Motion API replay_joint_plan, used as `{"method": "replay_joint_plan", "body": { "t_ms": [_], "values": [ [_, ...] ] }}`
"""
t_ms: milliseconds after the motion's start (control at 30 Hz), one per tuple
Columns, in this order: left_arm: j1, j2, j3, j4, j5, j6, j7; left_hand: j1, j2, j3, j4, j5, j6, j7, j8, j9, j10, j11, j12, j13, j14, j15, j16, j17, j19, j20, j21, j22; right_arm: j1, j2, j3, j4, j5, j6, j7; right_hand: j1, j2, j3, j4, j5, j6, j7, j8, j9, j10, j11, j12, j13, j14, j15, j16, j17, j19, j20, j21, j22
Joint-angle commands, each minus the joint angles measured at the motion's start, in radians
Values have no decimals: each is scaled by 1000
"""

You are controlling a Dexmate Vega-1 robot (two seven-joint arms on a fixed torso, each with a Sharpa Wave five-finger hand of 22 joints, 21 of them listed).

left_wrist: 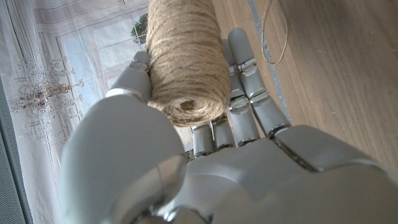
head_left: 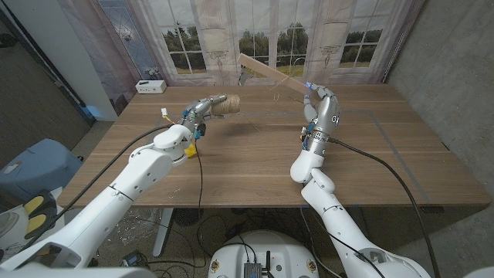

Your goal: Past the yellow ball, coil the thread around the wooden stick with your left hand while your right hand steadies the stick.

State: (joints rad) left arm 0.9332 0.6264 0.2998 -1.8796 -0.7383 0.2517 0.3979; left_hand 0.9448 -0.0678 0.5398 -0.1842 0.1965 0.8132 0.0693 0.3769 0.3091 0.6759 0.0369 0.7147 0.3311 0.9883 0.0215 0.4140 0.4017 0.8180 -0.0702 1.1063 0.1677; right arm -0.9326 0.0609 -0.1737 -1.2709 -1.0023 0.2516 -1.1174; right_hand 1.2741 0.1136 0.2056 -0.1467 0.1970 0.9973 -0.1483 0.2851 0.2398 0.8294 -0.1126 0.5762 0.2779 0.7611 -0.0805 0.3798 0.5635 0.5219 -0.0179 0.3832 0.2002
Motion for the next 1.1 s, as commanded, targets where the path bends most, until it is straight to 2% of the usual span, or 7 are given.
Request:
{"method": "replay_joint_plan", "body": {
  "t_ms": [33,333,700,867,1100],
  "values": [
    [-40,31,-27,-10,-49,37,-25,193,201,124,18,4,50,-29,6,16,138,-137,3,164,182,-248,-6,4,25,-80,9,3,-26,-67,-52,-32,-106,-13,0,25,39,13,3,10,55,33,5,4,121,-4,132,117,14,-156,5,6,5,-7,9,1],
    [-29,62,-49,-63,-55,49,-3,193,201,124,17,4,49,-28,4,17,139,-137,2,163,186,-248,-8,6,27,-81,9,3,-30,-91,-66,-25,-128,-53,0,31,37,11,0,11,57,34,6,3,123,-3,133,115,14,-156,2,8,5,-11,13,2],
    [-21,98,-69,-135,-36,56,23,192,201,125,17,4,50,-28,4,20,140,-136,0,163,187,-248,-13,6,28,-81,9,3,-15,-120,-102,22,-130,-132,0,36,37,10,-1,13,59,35,6,3,122,2,133,113,14,-157,-2,10,5,-13,16,3],
    [-33,111,-70,-152,-28,68,23,192,200,126,16,4,49,-27,2,21,140,-135,0,163,188,-248,-15,7,29,-82,8,3,-11,-125,-113,32,-143,-138,0,39,36,8,-2,13,61,34,6,3,123,4,133,111,13,-157,-5,11,4,-13,19,4],
    [-67,126,-66,-165,-8,85,16,192,200,126,15,4,50,-27,2,21,139,-135,0,165,190,-248,-17,8,29,-82,8,3,5,-160,-170,49,-134,-181,0,41,36,6,-1,14,63,33,7,2,121,4,134,112,13,-157,-7,13,2,-15,21,4]
  ]
}}
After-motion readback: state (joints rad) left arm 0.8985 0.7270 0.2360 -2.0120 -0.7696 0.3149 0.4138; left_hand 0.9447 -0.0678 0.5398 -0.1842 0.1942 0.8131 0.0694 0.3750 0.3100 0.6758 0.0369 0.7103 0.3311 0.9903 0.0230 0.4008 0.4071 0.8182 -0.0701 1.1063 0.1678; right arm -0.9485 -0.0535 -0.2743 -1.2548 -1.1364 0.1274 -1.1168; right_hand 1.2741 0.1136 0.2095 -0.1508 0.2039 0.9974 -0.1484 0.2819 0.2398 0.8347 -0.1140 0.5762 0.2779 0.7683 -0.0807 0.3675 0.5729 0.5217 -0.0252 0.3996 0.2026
